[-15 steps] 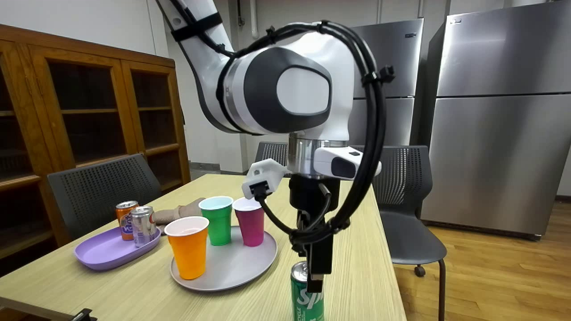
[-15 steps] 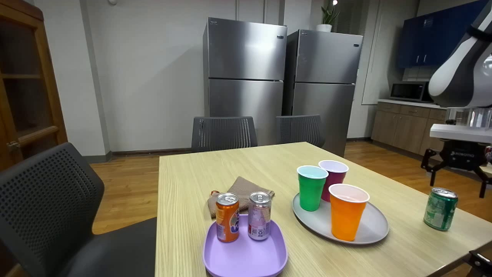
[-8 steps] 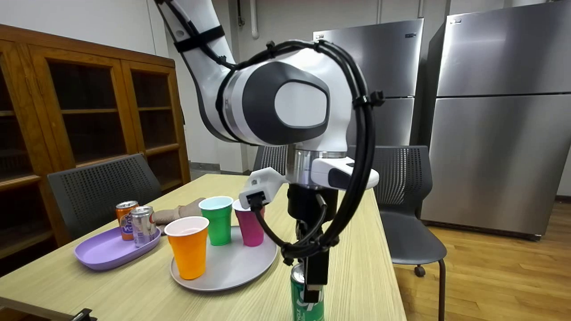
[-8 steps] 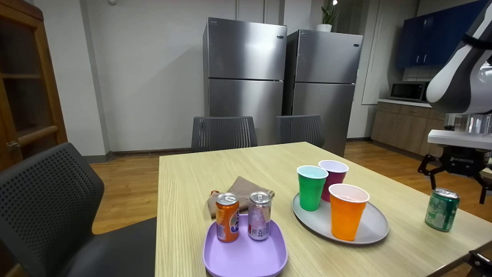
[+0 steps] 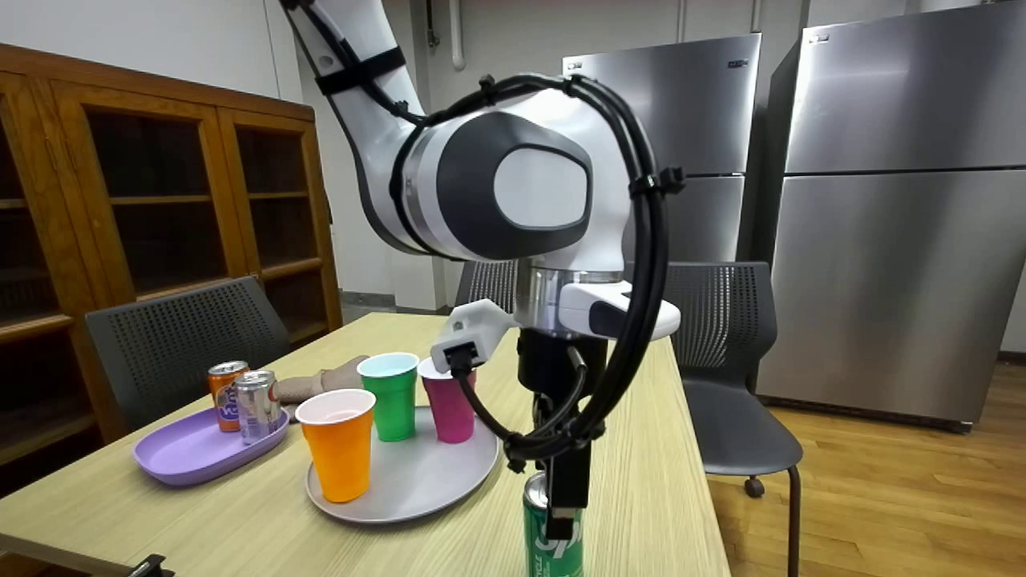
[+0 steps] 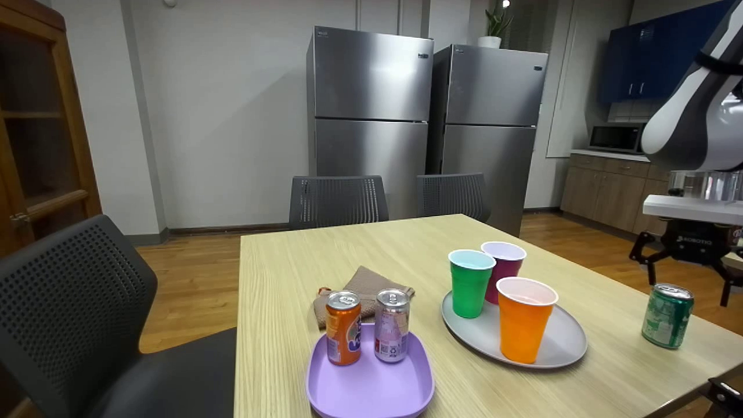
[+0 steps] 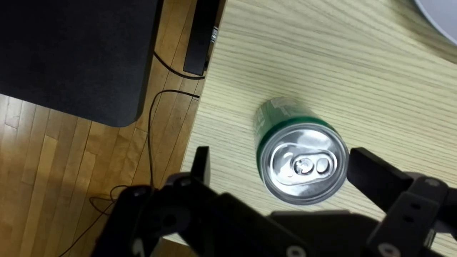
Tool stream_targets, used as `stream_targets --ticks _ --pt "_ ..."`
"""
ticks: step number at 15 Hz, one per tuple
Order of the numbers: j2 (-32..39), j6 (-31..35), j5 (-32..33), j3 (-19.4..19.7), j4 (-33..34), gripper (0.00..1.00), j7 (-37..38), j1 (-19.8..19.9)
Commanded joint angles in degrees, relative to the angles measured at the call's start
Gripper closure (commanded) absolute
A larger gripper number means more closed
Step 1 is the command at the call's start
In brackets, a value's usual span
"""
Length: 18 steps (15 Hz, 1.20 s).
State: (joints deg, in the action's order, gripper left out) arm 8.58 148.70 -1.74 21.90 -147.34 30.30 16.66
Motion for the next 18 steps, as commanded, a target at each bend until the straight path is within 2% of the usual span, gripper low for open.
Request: stream_targets --ticks 1,11,18 --pt "-0.4 -0.4 -1.1 0.1 0.5 0.00 0.9 -0.5" --pt "1.3 -0.4 -2.6 -0.4 1.1 0.00 0.8 -0.7" --pt "2.9 0.0 -7.3 -0.8 2.5 0.00 0.3 -0.4"
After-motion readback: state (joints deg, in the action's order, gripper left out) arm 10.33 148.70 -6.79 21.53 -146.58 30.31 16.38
